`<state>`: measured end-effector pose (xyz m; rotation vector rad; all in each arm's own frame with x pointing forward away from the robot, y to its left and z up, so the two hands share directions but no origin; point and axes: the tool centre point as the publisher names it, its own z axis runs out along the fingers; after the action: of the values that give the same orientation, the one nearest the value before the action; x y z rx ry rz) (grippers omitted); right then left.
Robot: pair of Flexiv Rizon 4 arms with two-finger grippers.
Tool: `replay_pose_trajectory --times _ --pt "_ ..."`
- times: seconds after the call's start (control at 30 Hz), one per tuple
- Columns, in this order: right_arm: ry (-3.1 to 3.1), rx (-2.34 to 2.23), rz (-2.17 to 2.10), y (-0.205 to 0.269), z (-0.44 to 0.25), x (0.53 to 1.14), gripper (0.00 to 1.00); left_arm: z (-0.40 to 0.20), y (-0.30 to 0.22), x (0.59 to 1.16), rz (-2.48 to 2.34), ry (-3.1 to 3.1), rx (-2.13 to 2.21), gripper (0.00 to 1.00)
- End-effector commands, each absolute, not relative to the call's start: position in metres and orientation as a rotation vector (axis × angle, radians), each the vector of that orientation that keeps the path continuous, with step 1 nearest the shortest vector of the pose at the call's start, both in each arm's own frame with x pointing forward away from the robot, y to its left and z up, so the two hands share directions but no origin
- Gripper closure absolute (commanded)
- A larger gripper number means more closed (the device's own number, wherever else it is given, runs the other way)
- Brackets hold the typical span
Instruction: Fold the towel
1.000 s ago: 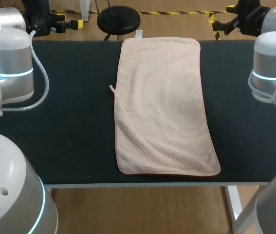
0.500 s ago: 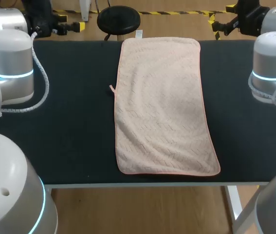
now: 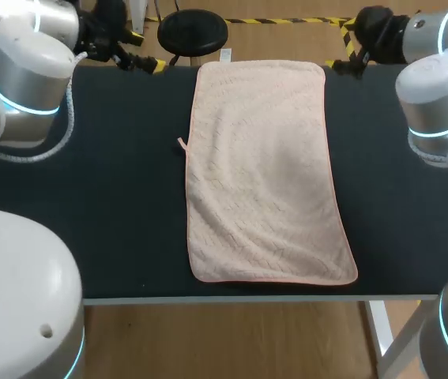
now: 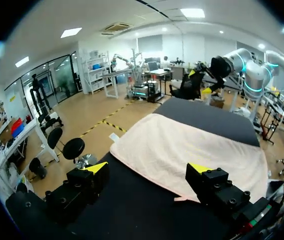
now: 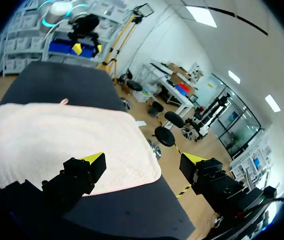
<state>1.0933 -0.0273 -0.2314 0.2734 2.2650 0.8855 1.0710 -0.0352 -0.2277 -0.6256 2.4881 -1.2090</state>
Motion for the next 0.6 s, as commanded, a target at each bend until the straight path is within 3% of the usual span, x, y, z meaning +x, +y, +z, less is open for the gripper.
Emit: replay_pose_trajectory --times 0.03,0.43,0.6 --pt "2.668 -0.398 0.152 -0.032 -0.227 1.092 0.0 -0.226 -0.035 1.08 -0.829 3.081 -0.176 0.0" --pt "2.668 -0.398 0.152 -0.032 -0.227 1.092 0.0 -0.226 -0.035 1.08 -0.829 3.081 -0.176 0.0" --pt "2.669 -0.473 0.008 -0.012 -0.235 1.086 0.0 -0.251 -0.061 1.08 -0.611 3.146 -0.036 0.0"
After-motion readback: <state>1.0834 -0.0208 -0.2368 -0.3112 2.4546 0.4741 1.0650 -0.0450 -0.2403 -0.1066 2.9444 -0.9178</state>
